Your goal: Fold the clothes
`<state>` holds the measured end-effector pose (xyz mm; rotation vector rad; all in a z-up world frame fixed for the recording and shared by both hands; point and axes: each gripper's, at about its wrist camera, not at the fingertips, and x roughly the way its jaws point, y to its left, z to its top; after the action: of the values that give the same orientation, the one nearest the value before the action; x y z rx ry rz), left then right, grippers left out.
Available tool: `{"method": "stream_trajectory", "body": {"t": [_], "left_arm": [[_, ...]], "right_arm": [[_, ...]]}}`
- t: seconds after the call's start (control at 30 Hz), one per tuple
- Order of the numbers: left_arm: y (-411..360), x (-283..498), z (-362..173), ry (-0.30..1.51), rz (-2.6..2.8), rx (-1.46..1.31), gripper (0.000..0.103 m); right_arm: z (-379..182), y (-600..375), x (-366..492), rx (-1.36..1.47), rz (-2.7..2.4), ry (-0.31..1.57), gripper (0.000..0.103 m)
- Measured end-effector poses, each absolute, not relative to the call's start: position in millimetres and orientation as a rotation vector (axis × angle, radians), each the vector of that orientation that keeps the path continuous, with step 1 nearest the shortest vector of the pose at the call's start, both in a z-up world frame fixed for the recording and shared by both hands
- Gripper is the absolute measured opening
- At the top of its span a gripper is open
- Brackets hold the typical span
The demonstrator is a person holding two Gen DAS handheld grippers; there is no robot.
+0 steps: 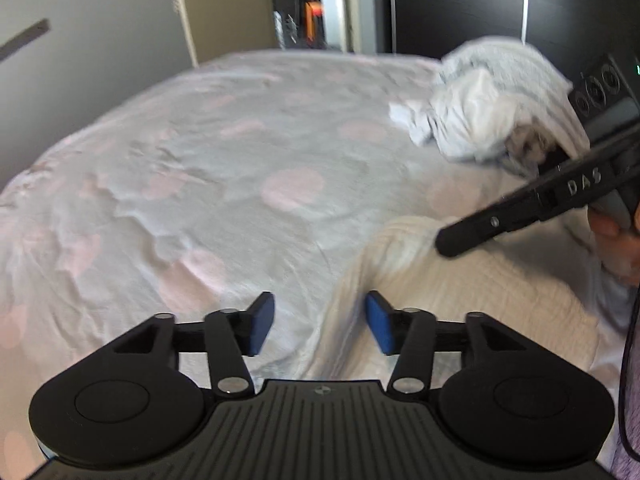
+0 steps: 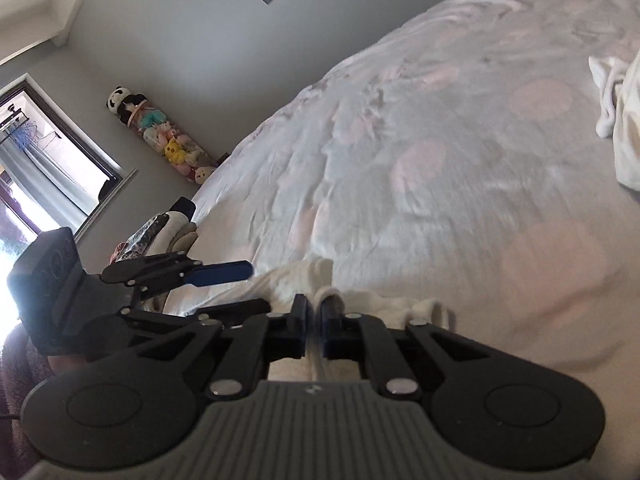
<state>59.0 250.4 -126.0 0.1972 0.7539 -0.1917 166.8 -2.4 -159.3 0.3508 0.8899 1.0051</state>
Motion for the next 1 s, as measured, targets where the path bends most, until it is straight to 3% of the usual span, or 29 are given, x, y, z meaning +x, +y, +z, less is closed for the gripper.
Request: {"method": "stream_trajectory", "body": {"t": [0.17, 0.37, 0.47, 0.67, 0.93, 0.97, 1.0], "left_arm": [[275.4, 7.6, -108.9, 0.754, -0.005, 0.164, 0.055], [312.1, -69.4, -106.3, 0.812, 0.203, 0.039, 0.046], [321.0, -103.2, -104.4, 0.803, 0.288, -0.019, 0.046], [328.1, -147.7, -105.9, 0.806, 0.408, -0.044, 0.046], [337.8, -174.0, -103.0, 0.779, 0.484, -0.073, 0.046], [338.1, -176.1, -102.2, 0.77, 0.485, -0.083, 0.046], [337.9, -177.8, -101.8, 0.763, 0.484, -0.091, 0.046]], "right_arm": [[-171.4, 17.1, 166.5, 0.185, 0.935, 0.94, 0.008], [-180.0, 24.7, 161.8, 0.097, 0.915, 0.954, 0.009], [-173.1, 17.2, 157.3, 0.126, 0.898, 0.921, 0.022], [-141.5, 6.6, 130.5, 0.04, 0.808, 0.749, 0.038], [-99.8, 41.3, 82.0, -0.089, 0.82, 0.674, 0.039], [-99.1, 50.7, 76.6, -0.105, 0.821, 0.682, 0.042], [-98.4, 60.2, 71.3, -0.121, 0.821, 0.689, 0.057]]}}
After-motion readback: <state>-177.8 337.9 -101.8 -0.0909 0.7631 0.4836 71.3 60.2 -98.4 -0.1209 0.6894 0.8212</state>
